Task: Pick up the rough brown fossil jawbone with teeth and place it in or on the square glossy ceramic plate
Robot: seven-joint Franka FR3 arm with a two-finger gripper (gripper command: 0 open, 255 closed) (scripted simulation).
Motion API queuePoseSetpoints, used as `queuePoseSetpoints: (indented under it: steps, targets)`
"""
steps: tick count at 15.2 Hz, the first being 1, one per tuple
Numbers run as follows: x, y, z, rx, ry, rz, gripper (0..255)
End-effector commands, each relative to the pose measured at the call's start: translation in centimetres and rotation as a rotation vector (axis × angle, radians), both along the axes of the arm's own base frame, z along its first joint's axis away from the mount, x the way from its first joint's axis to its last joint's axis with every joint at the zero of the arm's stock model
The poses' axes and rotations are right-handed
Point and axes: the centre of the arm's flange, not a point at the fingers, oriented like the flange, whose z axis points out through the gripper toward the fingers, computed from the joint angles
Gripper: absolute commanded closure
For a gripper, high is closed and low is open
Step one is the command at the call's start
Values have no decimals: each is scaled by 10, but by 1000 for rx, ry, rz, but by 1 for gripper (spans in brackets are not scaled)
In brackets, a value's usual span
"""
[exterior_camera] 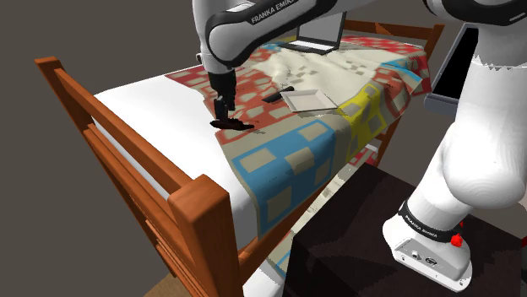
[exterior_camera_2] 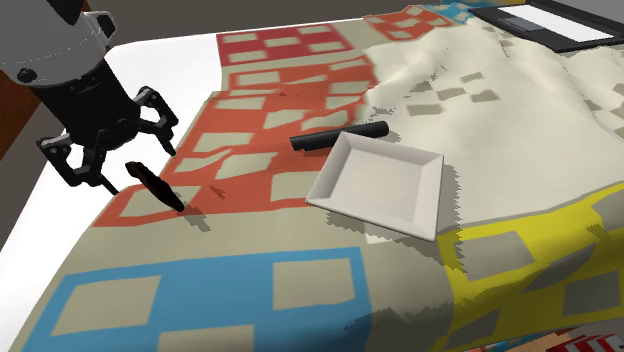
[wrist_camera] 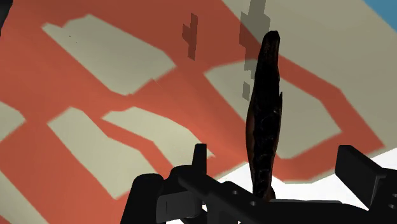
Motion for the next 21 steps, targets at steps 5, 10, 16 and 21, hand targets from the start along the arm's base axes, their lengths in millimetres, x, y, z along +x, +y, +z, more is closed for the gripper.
queuePoseSetpoints:
  steps: [5,10,16,21]
  targets:
    - [2,-1,-29,0,-1,2,0]
    - [2,-1,-29,0,-1,2,0]
    - [2,-1,-29,0,-1,2,255]
    - [2,-1,-29,0,-1,2,255]
